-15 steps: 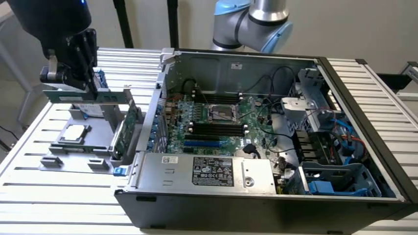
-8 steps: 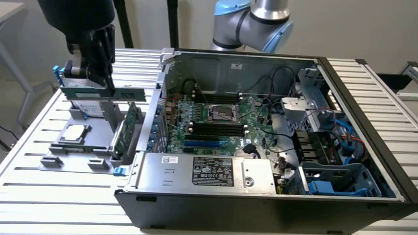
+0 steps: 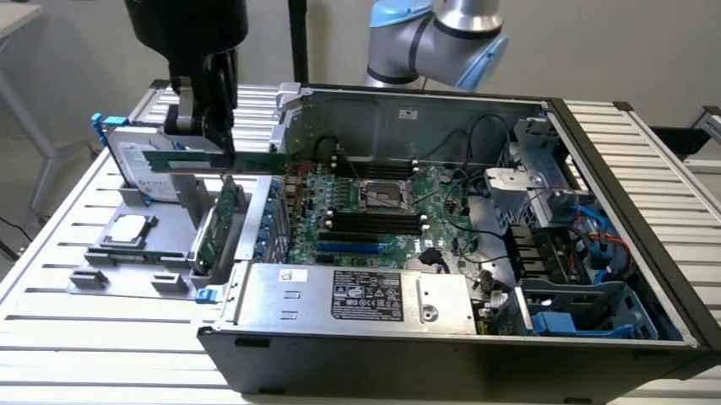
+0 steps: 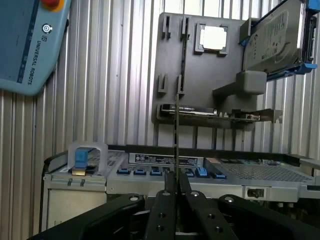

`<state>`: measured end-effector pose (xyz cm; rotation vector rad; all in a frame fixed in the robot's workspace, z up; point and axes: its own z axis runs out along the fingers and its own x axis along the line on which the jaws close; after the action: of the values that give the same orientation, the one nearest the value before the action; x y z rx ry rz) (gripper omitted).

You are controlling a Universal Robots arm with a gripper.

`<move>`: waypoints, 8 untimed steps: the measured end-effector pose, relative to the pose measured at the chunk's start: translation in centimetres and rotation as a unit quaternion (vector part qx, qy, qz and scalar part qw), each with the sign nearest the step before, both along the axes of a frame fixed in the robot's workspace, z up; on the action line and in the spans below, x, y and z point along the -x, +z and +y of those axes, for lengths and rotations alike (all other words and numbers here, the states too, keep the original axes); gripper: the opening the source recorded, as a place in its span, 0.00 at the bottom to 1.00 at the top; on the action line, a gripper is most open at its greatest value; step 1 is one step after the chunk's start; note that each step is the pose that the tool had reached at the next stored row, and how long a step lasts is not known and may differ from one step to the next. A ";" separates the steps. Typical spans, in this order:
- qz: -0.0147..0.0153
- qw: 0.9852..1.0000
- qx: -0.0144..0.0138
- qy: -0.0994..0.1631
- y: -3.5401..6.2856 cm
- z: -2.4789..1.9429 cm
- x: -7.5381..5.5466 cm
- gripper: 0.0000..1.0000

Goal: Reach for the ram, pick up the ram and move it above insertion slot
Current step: 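Pick up the ram and move it above insertion slot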

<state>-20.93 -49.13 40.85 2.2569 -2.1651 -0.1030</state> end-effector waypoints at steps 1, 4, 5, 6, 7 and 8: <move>0.000 1.000 0.000 0.000 0.01 0.00 -0.4 0.13; 0.000 1.000 0.000 0.000 0.00 0.00 -1.8 0.13; 0.000 1.000 0.000 0.000 0.00 0.00 -2.3 0.13; 0.000 1.000 0.000 0.000 0.00 0.00 -2.7 0.13; 0.000 1.000 0.000 0.000 0.00 0.01 -3.2 0.13; 0.000 1.000 0.000 0.000 0.00 0.01 -3.6 0.13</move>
<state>-17.29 -49.12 40.85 2.2569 -2.1650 -0.1033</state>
